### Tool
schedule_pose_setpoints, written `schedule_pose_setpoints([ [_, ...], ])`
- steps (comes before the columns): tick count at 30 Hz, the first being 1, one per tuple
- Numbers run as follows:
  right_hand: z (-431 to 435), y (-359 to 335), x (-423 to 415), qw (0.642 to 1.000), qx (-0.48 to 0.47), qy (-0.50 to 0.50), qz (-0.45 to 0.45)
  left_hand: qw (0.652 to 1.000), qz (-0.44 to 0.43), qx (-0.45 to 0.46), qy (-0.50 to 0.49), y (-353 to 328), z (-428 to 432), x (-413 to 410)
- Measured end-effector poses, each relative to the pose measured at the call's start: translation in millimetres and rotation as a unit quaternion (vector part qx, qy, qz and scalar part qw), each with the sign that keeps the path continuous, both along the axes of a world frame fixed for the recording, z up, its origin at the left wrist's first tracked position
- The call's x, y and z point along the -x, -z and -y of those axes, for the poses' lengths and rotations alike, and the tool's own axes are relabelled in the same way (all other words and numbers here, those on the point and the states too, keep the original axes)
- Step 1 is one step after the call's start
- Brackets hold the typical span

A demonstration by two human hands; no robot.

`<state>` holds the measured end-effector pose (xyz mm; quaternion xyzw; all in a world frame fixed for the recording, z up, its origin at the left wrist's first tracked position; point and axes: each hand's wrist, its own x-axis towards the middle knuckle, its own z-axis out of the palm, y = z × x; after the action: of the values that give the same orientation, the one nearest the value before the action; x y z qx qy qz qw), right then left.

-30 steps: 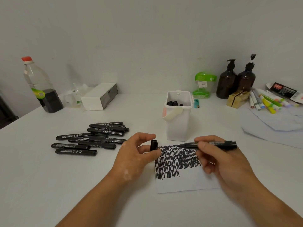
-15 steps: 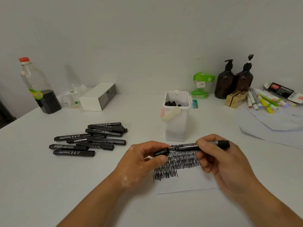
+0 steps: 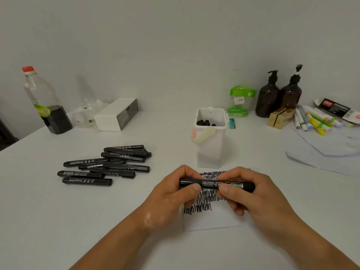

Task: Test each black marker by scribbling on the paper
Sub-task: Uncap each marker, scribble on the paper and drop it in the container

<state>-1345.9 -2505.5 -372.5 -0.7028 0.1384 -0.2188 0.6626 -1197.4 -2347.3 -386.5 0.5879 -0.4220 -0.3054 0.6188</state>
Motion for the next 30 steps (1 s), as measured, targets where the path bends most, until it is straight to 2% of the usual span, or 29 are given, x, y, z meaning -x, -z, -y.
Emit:
schedule_pose_setpoints([
  [4, -5, 3, -2, 1.000, -0.010, -0.002, 0.015, 0.998, -0.053, 0.019, 0.001, 2, 3, 5],
  [11, -2, 3, -3, 0.999, 0.000, -0.014, 0.031, 0.996, -0.075, 0.036, -0.026, 3, 7, 12],
  [22, -3, 4, -5, 0.997, -0.053, -0.043, 0.031, 0.996, -0.080, 0.043, -0.022, -1, 5, 12],
  [30, -1, 2, -5, 0.999, -0.027, -0.004, 0.036, 0.990, -0.105, 0.097, -0.015, -2, 7, 8],
])
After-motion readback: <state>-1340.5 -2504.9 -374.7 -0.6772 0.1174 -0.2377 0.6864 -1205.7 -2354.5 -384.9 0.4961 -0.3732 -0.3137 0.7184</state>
